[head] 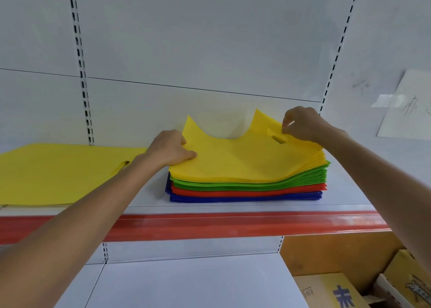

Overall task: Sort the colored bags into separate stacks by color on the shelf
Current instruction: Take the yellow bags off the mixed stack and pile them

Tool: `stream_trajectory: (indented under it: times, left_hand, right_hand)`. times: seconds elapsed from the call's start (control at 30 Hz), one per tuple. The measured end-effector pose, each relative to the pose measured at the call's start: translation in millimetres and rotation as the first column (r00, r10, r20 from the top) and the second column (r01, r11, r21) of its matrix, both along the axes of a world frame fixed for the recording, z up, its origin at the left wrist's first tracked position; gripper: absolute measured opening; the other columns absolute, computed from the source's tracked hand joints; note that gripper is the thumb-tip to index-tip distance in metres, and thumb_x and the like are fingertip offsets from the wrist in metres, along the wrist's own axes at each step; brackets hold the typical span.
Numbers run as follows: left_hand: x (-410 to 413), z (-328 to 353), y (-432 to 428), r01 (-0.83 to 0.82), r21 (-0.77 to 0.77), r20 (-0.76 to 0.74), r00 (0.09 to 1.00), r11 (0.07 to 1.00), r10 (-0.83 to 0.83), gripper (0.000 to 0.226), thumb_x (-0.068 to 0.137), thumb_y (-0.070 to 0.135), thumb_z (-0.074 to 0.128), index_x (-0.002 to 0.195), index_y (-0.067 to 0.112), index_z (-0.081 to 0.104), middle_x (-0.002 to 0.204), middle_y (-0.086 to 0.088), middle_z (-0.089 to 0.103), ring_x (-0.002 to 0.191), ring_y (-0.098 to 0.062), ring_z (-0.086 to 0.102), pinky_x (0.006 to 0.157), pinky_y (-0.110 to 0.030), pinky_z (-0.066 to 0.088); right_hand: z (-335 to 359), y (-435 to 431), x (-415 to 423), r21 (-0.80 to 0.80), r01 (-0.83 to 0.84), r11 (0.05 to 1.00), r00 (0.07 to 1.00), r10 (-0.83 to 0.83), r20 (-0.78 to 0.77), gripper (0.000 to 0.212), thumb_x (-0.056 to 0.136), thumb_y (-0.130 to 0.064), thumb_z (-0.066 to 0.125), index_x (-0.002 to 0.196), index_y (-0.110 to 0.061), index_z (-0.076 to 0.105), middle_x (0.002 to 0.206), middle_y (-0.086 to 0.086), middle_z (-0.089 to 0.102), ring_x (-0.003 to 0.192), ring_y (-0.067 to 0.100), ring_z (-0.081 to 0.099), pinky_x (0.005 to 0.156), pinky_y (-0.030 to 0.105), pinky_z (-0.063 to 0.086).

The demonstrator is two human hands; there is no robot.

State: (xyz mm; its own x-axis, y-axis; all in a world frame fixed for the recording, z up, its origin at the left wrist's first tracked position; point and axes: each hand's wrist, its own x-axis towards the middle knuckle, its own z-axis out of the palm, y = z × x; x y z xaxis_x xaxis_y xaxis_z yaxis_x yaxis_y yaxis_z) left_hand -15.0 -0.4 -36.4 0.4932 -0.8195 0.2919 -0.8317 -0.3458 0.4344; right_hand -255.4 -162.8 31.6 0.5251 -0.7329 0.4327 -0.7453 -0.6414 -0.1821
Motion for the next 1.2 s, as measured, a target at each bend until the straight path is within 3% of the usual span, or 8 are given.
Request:
stream_trajectory:
  times: [0.07,0.13,0.23,0.33,0.43,0.57,0.77,1.2]
  left_hand:
    - [3.2,3.6,2.9,-0.008,-0.072,0.021,1.0,0.997,0.01,0.062,0.082,0.037,0.066,0.134,0.008,0.048,0.139,-0.008,0.046,0.127,-0.025,0.043,0.097,-0.032,0.038]
    - [8.2,6.6,5.2,0.007,-0.121,0.029,1.0,0.993,-0.003,0.063,0.081,0.037,0.067,0.134,0.008,0.048,0.139,-0.009,0.046,0.127,-0.026,0.043,0.098,-0.034,0.037]
    - [13.5,9.0,8.8,0.038,-0.192,0.036,0.999,0.981,-0.031,0.061,0.081,0.038,0.068,0.132,0.009,0.05,0.135,-0.008,0.049,0.124,-0.025,0.044,0.098,-0.034,0.038]
    - [19.2,12.6,15.2,0.081,-0.241,0.065,0.996,0.967,-0.067,0.06,0.082,0.036,0.067,0.133,0.009,0.049,0.135,-0.006,0.049,0.123,-0.024,0.045,0.097,-0.032,0.036]
    - [31.4,18.3,26.3,0.094,-0.26,0.082,0.994,0.961,-0.075,0.06,0.083,0.033,0.066,0.135,0.01,0.047,0.139,-0.006,0.046,0.125,-0.024,0.044,0.099,-0.031,0.035]
    - [65.0,23.7,53.9,0.067,-0.268,0.074,0.996,0.961,-0.049,0.059,0.084,0.032,0.066,0.135,0.01,0.047,0.141,-0.006,0.044,0.127,-0.024,0.043,0.099,-0.03,0.034]
    - [131.5,32.0,108.3,-0.007,-0.247,0.045,0.999,0.969,0.019,0.054,0.084,0.033,0.066,0.132,0.012,0.051,0.136,-0.007,0.05,0.123,-0.023,0.047,0.096,-0.031,0.036]
    - [244.6,24.7,217.8,-0.12,-0.207,-0.021,0.993,0.971,0.119,0.053,0.083,0.03,0.066,0.132,0.015,0.052,0.136,-0.008,0.05,0.123,-0.022,0.048,0.095,-0.029,0.037]
  right_hand:
    - [4.8,3.5,1.6,0.026,0.022,0.999,1.0,-0.023,0.017,0.016,0.09,-0.01,0.052,0.1,-0.001,0.061,0.109,0.019,0.06,0.091,0.026,0.049,0.072,0.03,0.037]
    - [6.9,6.4,1.5,0.051,0.039,0.998,0.998,-0.041,0.041,0.017,0.09,-0.009,0.051,0.105,-0.003,0.057,0.111,0.02,0.058,0.089,0.026,0.048,0.068,0.03,0.036]
    - [4.9,10.0,1.7,0.096,-0.004,0.995,0.997,-0.004,0.083,0.039,0.089,-0.006,0.051,0.126,-0.016,0.049,0.114,0.019,0.057,0.09,0.033,0.058,0.061,0.029,0.04]
    - [3.1,16.2,8.1,0.074,-0.013,0.997,0.997,0.007,0.081,0.033,0.084,-0.012,0.063,0.117,-0.018,0.06,0.112,0.016,0.056,0.075,0.026,0.054,0.054,0.025,0.039]
    - [4.6,24.0,18.2,0.067,0.051,0.996,0.996,-0.056,0.073,0.035,0.075,-0.022,0.076,0.107,-0.017,0.064,0.111,0.015,0.056,0.086,0.027,0.054,0.065,0.028,0.04]
    - [9.5,41.4,45.4,0.017,0.066,0.998,0.993,-0.068,0.101,0.04,0.079,-0.025,0.07,0.117,-0.02,0.058,0.119,0.014,0.055,0.105,0.031,0.053,0.082,0.036,0.046]
    - [15.9,80.0,109.0,0.013,0.066,0.998,0.989,-0.067,0.13,0.052,0.08,-0.031,0.067,0.128,-0.017,0.054,0.126,0.012,0.055,0.111,0.031,0.053,0.085,0.038,0.044]
    - [-13.6,177.5,233.1,-0.018,0.033,0.999,0.998,-0.032,0.062,0.041,0.087,-0.032,0.061,0.122,-0.012,0.055,0.118,0.012,0.057,0.105,0.031,0.055,0.074,0.032,0.038]
